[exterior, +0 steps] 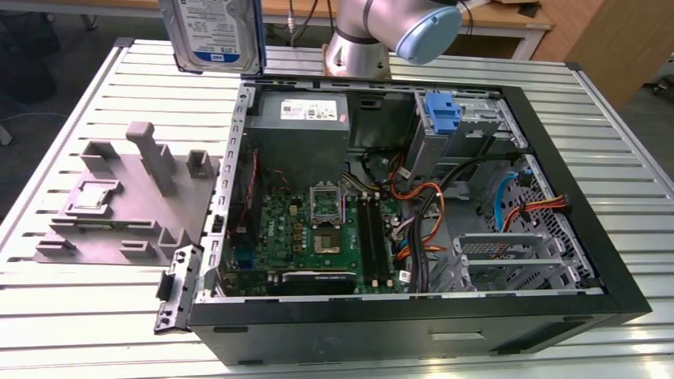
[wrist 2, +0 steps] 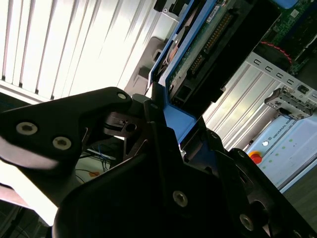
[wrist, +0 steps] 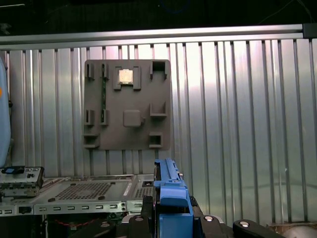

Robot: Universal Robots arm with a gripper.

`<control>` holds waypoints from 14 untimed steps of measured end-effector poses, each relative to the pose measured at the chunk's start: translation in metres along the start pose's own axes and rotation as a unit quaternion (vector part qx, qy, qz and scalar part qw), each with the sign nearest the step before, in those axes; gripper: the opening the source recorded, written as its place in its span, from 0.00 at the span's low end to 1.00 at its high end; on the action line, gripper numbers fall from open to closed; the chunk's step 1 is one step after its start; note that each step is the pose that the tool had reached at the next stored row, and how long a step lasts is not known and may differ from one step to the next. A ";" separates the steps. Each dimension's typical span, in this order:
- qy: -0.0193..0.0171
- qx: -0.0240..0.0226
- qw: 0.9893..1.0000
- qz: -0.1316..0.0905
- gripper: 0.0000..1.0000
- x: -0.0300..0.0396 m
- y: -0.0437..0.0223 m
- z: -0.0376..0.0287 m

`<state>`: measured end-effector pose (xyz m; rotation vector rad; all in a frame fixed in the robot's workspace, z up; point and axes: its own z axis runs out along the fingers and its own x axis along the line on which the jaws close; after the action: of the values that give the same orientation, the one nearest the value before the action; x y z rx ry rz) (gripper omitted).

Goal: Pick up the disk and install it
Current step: 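Pick up the disk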

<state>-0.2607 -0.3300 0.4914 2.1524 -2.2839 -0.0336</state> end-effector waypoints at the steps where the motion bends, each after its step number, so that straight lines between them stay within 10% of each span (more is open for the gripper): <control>1: 0.000 0.000 1.000 0.000 0.36 0.0000 -0.0002 0.0000; 14: 0.000 0.000 1.000 0.000 0.36 -0.0002 -0.0029 0.0000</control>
<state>-0.2578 -0.3300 0.4914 2.1525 -2.2839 -0.0335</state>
